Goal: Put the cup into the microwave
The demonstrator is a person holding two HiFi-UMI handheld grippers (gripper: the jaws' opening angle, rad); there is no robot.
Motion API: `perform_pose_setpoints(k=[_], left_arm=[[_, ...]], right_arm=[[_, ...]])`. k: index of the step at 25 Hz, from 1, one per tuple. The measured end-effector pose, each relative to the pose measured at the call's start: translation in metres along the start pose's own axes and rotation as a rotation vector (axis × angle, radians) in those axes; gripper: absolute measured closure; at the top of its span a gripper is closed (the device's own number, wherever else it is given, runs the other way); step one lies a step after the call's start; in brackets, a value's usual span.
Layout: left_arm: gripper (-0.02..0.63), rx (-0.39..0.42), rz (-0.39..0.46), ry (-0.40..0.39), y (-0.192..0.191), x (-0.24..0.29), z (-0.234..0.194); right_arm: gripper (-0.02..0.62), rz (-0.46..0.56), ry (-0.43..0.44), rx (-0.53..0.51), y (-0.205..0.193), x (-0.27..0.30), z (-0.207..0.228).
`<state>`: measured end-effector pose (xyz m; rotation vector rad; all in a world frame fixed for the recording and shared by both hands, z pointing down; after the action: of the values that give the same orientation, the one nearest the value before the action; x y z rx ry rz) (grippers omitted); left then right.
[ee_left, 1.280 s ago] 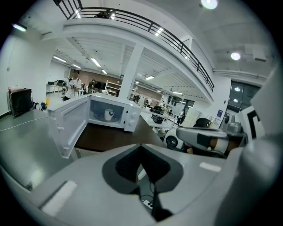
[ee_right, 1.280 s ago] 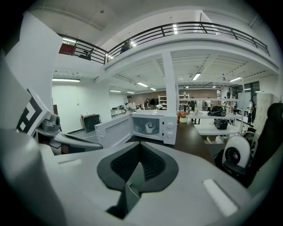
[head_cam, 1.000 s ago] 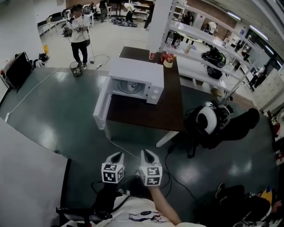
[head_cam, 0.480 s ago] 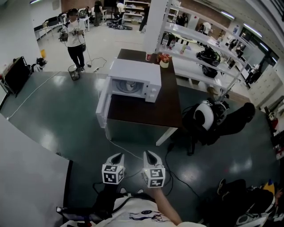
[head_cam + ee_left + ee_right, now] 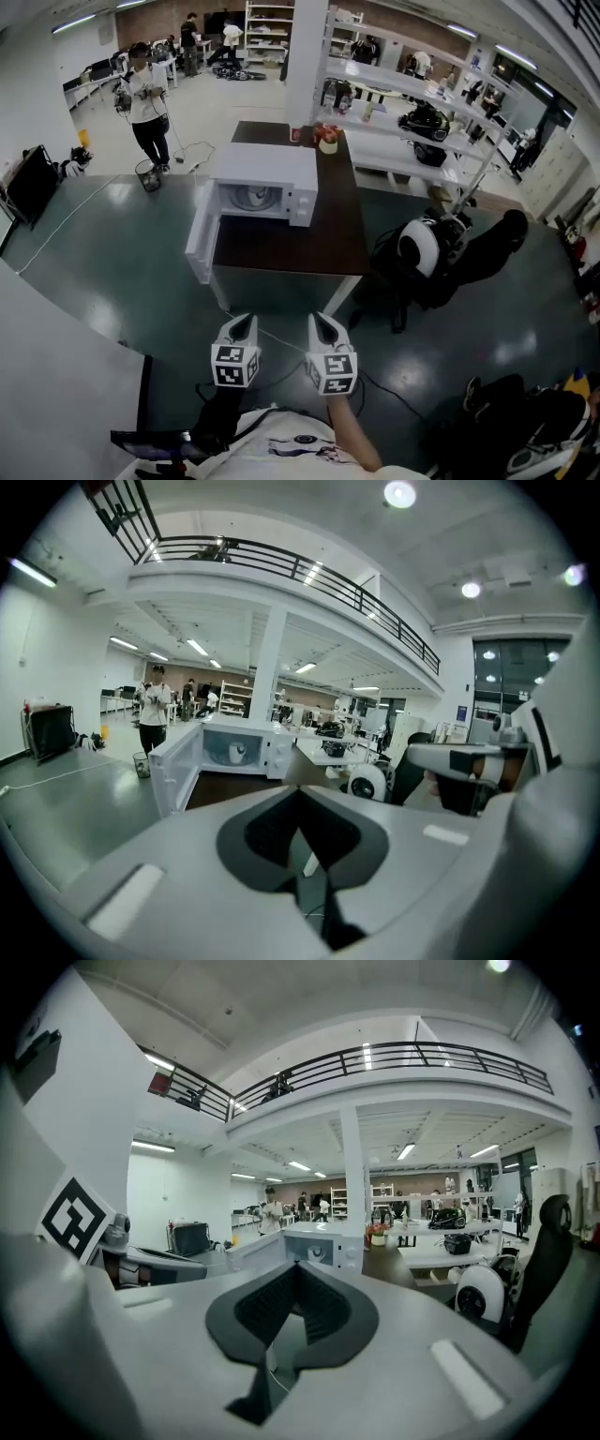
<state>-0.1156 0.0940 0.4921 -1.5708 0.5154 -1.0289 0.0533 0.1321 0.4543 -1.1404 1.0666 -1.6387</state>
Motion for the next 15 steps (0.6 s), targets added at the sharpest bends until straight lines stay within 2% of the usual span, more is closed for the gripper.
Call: perform_pose_setpoints(k=[6, 15], left_arm=[[0.607, 0.037, 0.089, 0.031, 0.033, 0.0, 0.003], [0.607, 0.106, 0.134, 0.04, 0.047, 0.009, 0.024]], right_arm=[[0.595, 0.068, 0.006, -0.007, 0.028, -0.005, 0.011], [0.595, 0.082, 0.031, -0.034, 0.031, -0.005, 0.019]])
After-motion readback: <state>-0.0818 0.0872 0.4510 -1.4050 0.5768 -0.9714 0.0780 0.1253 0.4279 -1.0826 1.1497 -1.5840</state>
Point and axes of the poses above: the fingertips, and each gripper's own axes: x forward along the fingers, z to its right, y out of its top, the point moved 4 cm from there along -x, backward along the fingers, and after that the axes turned 11 degrees about x, right-handed, at the moved point
